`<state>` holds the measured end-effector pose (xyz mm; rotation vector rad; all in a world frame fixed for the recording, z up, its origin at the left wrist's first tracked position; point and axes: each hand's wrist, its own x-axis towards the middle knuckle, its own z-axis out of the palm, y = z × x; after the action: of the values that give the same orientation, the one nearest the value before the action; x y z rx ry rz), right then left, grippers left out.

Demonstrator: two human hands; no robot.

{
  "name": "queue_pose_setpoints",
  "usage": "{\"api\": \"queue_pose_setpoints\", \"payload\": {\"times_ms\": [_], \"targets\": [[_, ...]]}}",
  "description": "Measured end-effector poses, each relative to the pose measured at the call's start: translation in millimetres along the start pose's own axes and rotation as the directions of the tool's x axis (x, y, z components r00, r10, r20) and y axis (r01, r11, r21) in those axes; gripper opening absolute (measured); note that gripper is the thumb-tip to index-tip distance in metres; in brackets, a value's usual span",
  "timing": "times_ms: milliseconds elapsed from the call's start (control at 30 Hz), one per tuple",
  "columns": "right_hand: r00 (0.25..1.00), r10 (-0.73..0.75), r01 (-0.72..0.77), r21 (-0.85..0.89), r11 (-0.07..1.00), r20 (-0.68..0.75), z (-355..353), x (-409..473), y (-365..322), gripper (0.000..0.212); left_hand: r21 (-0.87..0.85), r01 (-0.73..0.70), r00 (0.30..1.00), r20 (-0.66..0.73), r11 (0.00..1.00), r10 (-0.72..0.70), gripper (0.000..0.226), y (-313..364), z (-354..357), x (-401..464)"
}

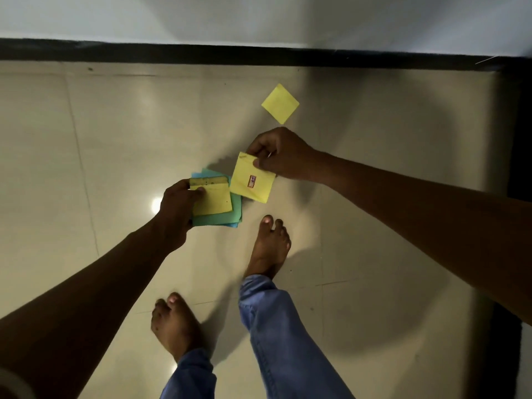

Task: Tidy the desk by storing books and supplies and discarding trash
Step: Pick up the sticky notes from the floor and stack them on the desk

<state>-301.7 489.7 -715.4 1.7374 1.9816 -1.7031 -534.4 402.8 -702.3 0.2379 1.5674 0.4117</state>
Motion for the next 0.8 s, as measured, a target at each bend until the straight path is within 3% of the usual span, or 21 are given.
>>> {"api": "queue_pose_setpoints", "payload": {"times_ms": [133, 300, 600, 800], "targets": [[0.996, 0.012, -0.024, 0.142, 0.990, 0.089, 34.1, -3.5, -24.1, 0.023, 0.066, -0.024, 1.000, 0.016, 0.998, 0.023, 0.026, -7.7, -13.6, -0.2], [0.995, -0.005, 0.003, 0.023, 1.000, 0.095, 82.8, -3.4, -46.4, 0.021, -0.015, -0.032, 0.996, 0.085, 0.999, 0.034, 0.031, -30.2, -30.6, -9.6], [0.993, -0.105, 0.097, -0.117, 0.988, -0.062, 133.9, 2.1, -52.1, 0.018, -0.115, 0.074, 0.988, 0.142, 0.991, -0.057, 0.051, -57.4, -55.5, -10.2], [0.973, -0.183, 0.160, -0.156, 0.975, -0.140, 129.8, 11.2, -46.1, 0.014, -0.050, 0.000, 0.995, 0.097, 0.999, 0.005, 0.031, -61.0, -52.5, 5.2]]}}
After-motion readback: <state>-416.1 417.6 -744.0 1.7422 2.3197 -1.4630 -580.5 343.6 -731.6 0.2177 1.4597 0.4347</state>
